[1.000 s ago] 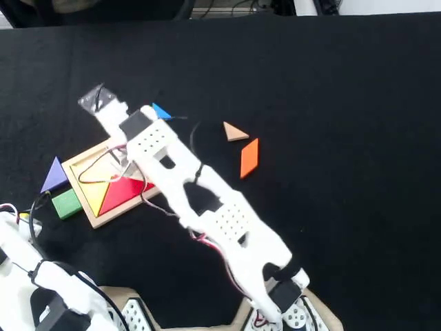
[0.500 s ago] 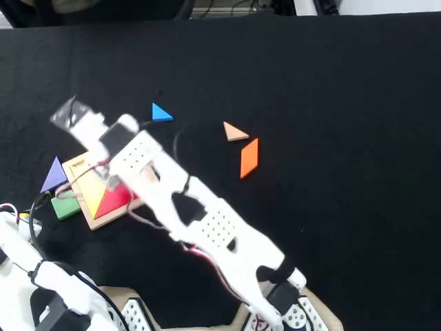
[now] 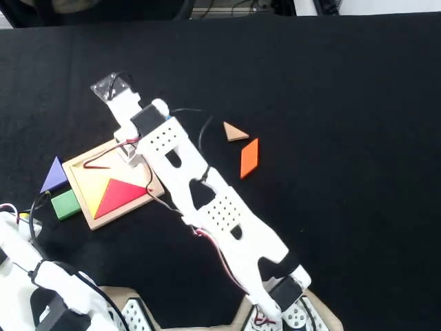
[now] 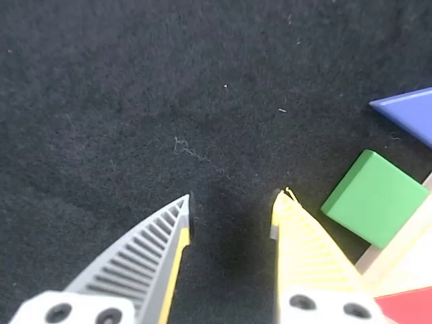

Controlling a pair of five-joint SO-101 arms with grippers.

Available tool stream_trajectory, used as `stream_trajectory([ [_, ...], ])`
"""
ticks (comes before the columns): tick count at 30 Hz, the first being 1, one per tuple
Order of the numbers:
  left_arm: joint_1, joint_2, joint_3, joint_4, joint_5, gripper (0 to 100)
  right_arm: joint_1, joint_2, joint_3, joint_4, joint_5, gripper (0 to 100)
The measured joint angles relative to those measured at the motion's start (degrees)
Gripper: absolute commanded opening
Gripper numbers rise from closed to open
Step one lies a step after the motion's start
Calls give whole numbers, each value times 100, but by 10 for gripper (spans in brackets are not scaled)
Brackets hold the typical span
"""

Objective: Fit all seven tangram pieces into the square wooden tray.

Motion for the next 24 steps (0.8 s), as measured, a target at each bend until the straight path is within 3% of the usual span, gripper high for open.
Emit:
stream_trajectory([
  [7, 0, 0, 0, 0, 0, 202, -70, 325, 0, -158, 0, 260],
  [18, 0, 0, 0, 0, 0, 202, -79, 527, -9, -229, -18, 11],
  [24, 0, 0, 0, 0, 0, 202, 88, 554, -44, -237, -62, 11],
])
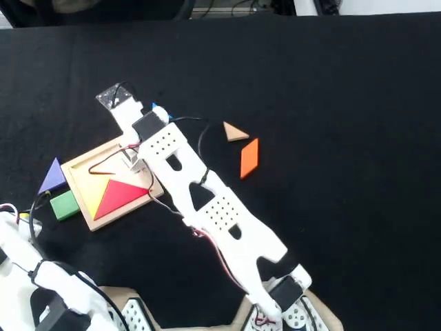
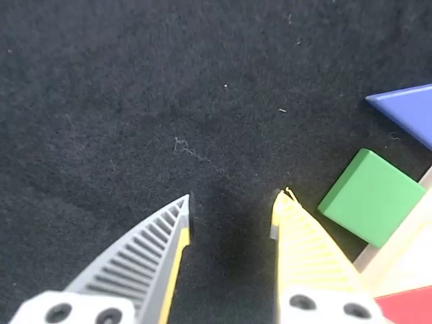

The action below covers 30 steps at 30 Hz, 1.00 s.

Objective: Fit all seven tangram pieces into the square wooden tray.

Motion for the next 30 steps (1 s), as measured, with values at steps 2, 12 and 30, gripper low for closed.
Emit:
stream_trajectory([
  [2, 0, 0, 0, 0, 0, 202, 79, 0, 0, 97, 0, 11],
  [12, 0, 0, 0, 0, 0, 202, 1029, -26, 202, 273, -642, 11],
  [30, 62, 0, 0, 0, 0, 202, 1670, -2611, 4149, 290, -1952, 11],
])
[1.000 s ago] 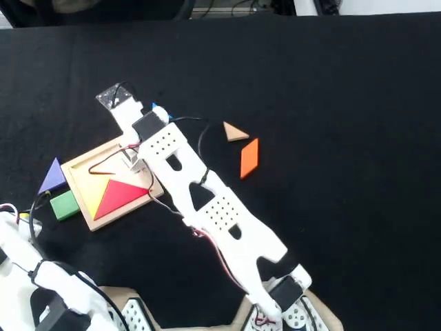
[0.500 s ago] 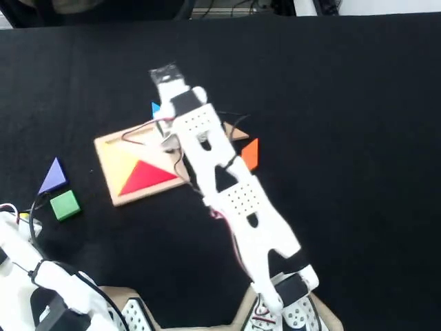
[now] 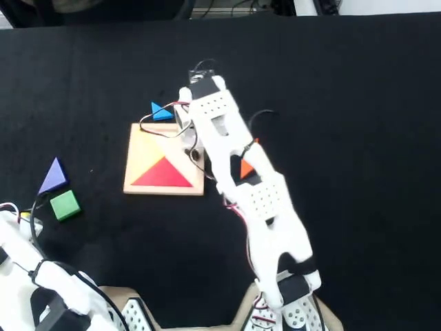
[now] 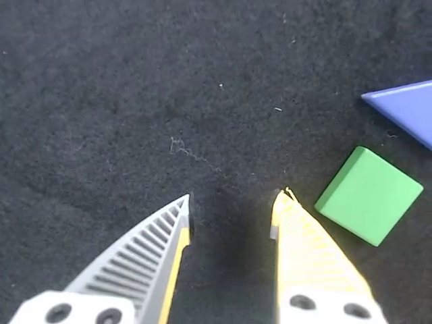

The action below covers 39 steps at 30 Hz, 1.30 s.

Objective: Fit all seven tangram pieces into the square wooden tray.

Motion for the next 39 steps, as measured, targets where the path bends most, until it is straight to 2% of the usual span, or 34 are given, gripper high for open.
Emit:
stream_trajectory([
  [11, 0, 0, 0, 0, 0, 202, 70, -1996, 2620, -413, 0, 11],
  [15, 0, 0, 0, 0, 0, 202, 53, -2646, 3604, -1196, 0, 11],
  [20, 0, 0, 0, 0, 0, 202, -299, -2954, 4914, -2549, 0, 11],
  [30, 88, 0, 9, -141, 0, 202, -316, -2963, 5415, -3736, 0, 11],
  [39, 501, 0, 149, -193, 0, 202, -343, -4308, 6857, -4774, 0, 11],
])
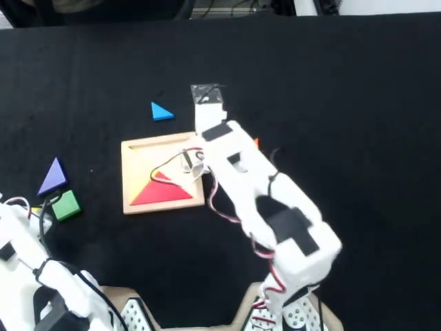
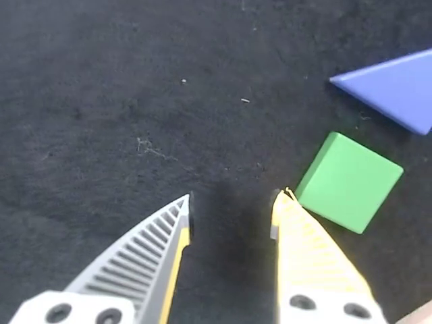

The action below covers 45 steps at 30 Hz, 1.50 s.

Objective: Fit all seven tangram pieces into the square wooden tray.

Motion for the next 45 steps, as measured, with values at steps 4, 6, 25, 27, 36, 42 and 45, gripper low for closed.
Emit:
stream_trajectory([
  [4, 9, 0, 0, 0, 0, 202, 0, -651, 730, -492, 0, 11],
  [6, 9, 0, 0, 0, 0, 202, -9, -879, 985, -677, 9, 11],
  [25, 1055, 0, -220, 0, -9, 202, 141, -1433, 1767, -1486, 70, 11],
  [27, 1187, 0, -484, 0, -9, 202, 378, -1618, 1767, -1486, 70, 11],
  [36, 3051, 26, -1284, -185, 527, 202, 1503, -3341, 2286, -1231, 730, 16],
  [42, 4062, 167, -1284, -949, 800, 202, 1503, -3437, 2453, -870, 1275, 136],
  [45, 4211, 686, -1486, -1134, 853, 202, 1503, -3218, 2453, -624, 1266, 126],
])
